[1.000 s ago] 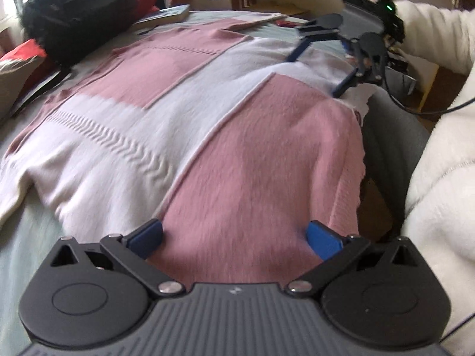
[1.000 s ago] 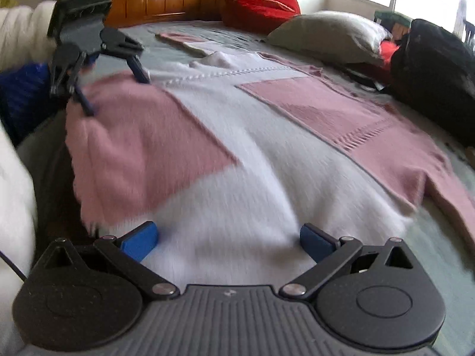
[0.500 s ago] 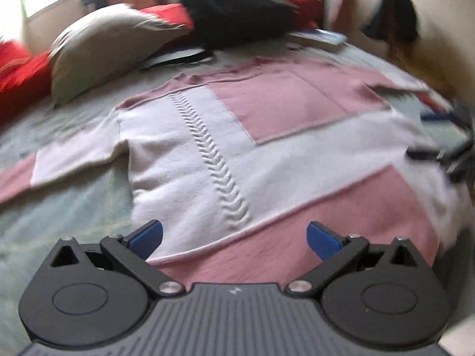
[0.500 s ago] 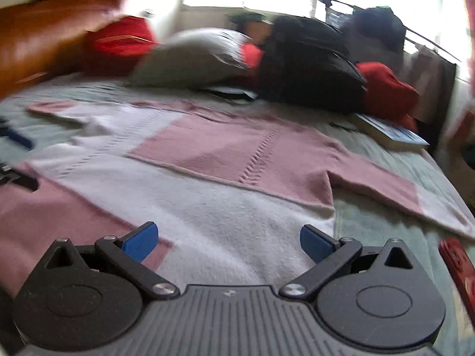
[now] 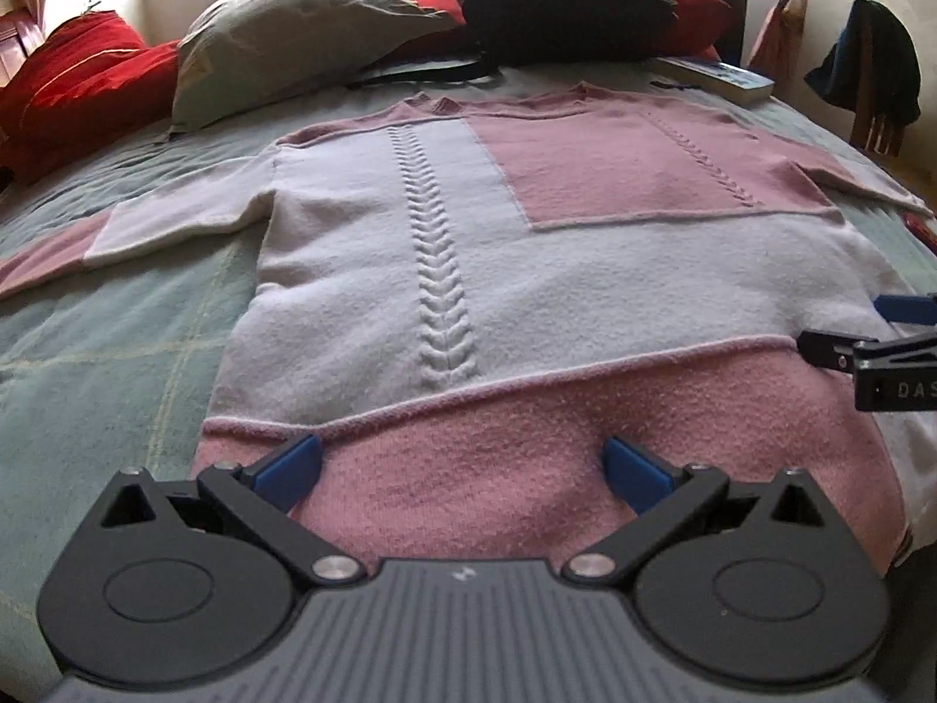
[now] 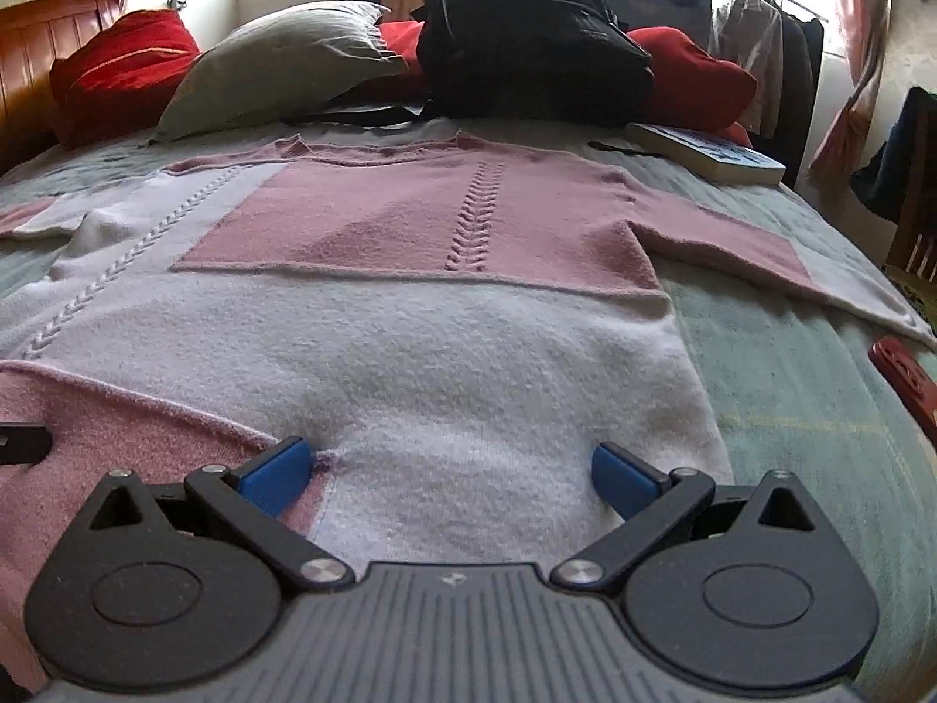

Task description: Fold clothes

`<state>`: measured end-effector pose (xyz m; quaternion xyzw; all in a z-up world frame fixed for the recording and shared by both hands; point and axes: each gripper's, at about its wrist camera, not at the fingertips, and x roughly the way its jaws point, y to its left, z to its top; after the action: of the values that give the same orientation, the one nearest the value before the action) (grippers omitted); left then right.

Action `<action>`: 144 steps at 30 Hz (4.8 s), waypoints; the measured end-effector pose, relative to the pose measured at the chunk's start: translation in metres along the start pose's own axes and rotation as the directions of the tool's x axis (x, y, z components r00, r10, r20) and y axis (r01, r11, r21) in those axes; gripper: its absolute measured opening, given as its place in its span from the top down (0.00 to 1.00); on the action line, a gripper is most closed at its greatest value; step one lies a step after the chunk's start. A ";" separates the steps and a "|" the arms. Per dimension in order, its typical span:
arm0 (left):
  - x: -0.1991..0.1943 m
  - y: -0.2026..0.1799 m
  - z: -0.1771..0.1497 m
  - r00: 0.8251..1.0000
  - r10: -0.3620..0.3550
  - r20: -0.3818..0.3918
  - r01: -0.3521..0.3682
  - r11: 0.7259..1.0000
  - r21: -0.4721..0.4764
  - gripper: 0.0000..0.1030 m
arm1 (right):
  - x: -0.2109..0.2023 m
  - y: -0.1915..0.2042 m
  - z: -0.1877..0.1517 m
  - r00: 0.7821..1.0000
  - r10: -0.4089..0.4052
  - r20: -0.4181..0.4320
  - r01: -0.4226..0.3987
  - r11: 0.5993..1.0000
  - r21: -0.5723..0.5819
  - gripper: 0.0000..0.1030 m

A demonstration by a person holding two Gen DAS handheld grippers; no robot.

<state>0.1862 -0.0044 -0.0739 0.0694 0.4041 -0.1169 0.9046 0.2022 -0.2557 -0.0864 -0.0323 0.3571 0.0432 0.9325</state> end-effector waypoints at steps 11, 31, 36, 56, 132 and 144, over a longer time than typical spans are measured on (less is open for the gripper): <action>-0.029 -0.008 -0.025 0.999 0.034 0.002 -0.034 0.999 0.039 0.01 | -0.032 -0.005 -0.029 1.000 0.013 0.019 -0.013 1.000 0.016 0.00; -0.046 -0.021 -0.037 1.000 -0.028 0.010 0.027 0.997 0.076 0.01 | -0.054 0.006 -0.038 0.996 0.061 -0.071 -0.059 0.998 0.020 0.00; -0.046 -0.017 -0.052 0.999 -0.047 0.003 0.046 0.996 0.080 0.01 | -0.060 -0.001 -0.050 0.996 0.076 -0.052 -0.075 0.997 0.025 0.00; -0.034 0.003 -0.010 0.984 -0.176 -0.031 0.176 0.984 -0.019 0.01 | -0.060 -0.022 -0.025 0.995 0.093 -0.041 -0.087 0.987 0.138 0.00; 0.103 0.127 0.136 0.900 -0.436 0.002 0.417 0.859 -0.297 0.01 | -0.054 0.009 0.032 0.989 0.145 -0.003 -0.144 0.988 0.056 0.00; 0.057 0.155 0.129 0.966 -0.257 -0.026 0.248 0.949 -0.194 0.01 | -0.078 0.019 0.028 0.993 0.118 0.016 -0.118 0.993 0.025 0.00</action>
<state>0.3564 0.1075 -0.0260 -0.0659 0.4419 -0.1909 0.8740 0.1615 -0.2384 -0.0140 0.0013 0.3523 0.0937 0.9312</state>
